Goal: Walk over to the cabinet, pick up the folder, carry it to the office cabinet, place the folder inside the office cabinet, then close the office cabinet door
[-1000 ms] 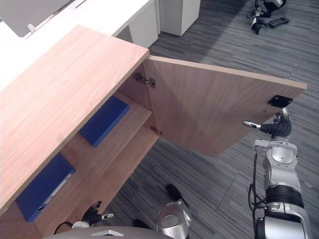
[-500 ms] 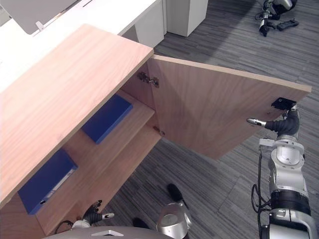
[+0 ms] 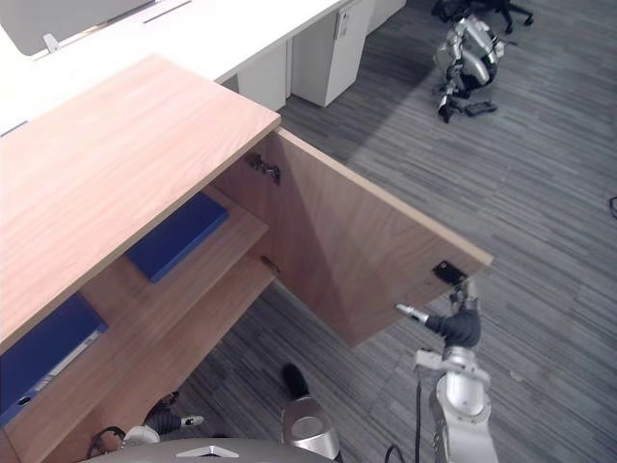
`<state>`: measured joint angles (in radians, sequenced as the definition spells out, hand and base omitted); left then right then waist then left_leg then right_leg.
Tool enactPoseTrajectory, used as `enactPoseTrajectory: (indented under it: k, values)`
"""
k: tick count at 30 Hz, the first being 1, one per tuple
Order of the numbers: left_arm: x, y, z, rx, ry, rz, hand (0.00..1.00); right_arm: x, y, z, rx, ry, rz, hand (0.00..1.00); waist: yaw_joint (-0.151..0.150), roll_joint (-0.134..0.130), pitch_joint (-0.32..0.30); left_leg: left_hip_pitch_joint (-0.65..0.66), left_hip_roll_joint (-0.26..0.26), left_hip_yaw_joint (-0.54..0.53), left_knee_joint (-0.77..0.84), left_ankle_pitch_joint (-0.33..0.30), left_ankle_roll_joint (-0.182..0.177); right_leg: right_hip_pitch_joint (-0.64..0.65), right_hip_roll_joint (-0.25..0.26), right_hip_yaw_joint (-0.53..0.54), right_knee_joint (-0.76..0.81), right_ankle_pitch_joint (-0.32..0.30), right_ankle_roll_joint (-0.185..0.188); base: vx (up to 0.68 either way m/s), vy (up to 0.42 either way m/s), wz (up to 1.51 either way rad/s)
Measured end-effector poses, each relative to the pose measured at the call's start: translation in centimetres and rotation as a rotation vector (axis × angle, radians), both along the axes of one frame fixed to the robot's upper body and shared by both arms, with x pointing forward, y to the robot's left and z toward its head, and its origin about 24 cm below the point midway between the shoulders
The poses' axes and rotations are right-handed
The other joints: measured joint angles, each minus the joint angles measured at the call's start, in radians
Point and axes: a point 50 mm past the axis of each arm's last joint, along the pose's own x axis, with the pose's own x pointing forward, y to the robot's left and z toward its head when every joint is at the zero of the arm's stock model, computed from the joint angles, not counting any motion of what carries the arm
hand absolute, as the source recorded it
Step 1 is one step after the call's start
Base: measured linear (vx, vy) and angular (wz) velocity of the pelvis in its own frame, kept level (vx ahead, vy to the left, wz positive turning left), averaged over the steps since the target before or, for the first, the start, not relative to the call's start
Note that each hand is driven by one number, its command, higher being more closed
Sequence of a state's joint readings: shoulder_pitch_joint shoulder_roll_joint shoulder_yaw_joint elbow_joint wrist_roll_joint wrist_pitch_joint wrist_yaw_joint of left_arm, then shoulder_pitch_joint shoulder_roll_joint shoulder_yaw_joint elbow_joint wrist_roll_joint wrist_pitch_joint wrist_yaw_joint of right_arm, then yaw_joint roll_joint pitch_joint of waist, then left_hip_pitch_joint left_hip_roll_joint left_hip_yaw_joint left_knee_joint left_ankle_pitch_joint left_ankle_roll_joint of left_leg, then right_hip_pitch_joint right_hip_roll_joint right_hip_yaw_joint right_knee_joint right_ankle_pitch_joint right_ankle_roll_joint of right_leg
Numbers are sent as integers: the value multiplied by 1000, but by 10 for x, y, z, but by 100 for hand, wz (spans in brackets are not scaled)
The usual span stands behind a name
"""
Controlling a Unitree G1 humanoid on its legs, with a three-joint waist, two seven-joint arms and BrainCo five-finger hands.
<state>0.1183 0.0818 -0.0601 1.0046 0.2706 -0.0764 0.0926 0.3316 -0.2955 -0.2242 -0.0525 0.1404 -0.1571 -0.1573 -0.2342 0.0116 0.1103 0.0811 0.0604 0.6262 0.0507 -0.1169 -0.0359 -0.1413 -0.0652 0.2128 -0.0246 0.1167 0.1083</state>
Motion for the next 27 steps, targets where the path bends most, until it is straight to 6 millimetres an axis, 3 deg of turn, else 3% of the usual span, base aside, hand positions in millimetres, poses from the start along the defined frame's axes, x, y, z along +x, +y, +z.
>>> enactPoseTrajectory:
  k: [5,8,10,11,13,15,16,18,20,27]
  values:
    - [4,8,0,42,18,-19,0,-12,24,-17,-69,108,96,0,14,-27,-14,3,-9,-55,-17,2,5,1,-1,-21,14,-17,7,-118,-51,-11]
    - [12,19,2,81,13,-32,0,-25,44,-24,-129,185,168,0,25,-57,-15,2,0,-124,-48,40,14,0,17,-56,38,-52,12,-56,-72,4]
    - [17,20,4,93,5,-44,0,-33,54,-29,-115,216,203,0,32,-59,-16,0,18,-167,-91,74,20,-1,41,-80,34,-93,37,-41,-110,26]
    - [26,24,7,110,-15,-55,0,-33,63,-34,-121,247,236,0,37,-81,-17,1,20,-194,-109,94,11,-2,48,-92,46,-100,14,-32,-85,36]
    - [35,24,10,112,-33,-60,0,-32,79,-38,-136,273,312,0,62,-89,-21,-3,28,-238,-138,132,7,2,58,-132,44,-107,19,-48,-113,59]
    - [45,23,13,114,-60,-66,0,-27,109,-39,-155,271,492,0,88,-94,-24,-17,38,-264,-138,149,7,4,68,-145,45,-107,19,-45,-115,59]
    - [46,20,13,107,-63,-65,0,-26,128,-36,-135,249,574,0,102,-92,-25,-26,42,-289,-138,160,6,8,71,-158,48,-107,18,-42,-85,52]
    - [42,18,11,103,-50,-62,0,-22,144,-33,-122,220,648,0,107,-91,-26,-31,43,-308,-138,167,4,17,69,-172,48,-107,18,-30,-53,53]
    - [35,18,9,101,-29,-55,0,-16,166,-26,-116,165,744,0,133,-95,-29,-41,38,-334,-138,170,3,21,63,-178,48,-107,18,-19,-16,47]
    - [29,18,7,100,-25,-12,0,8,177,-12,-125,67,770,0,178,-102,-35,-81,-7,-383,-138,177,13,25,10,-203,45,-107,18,14,60,43]
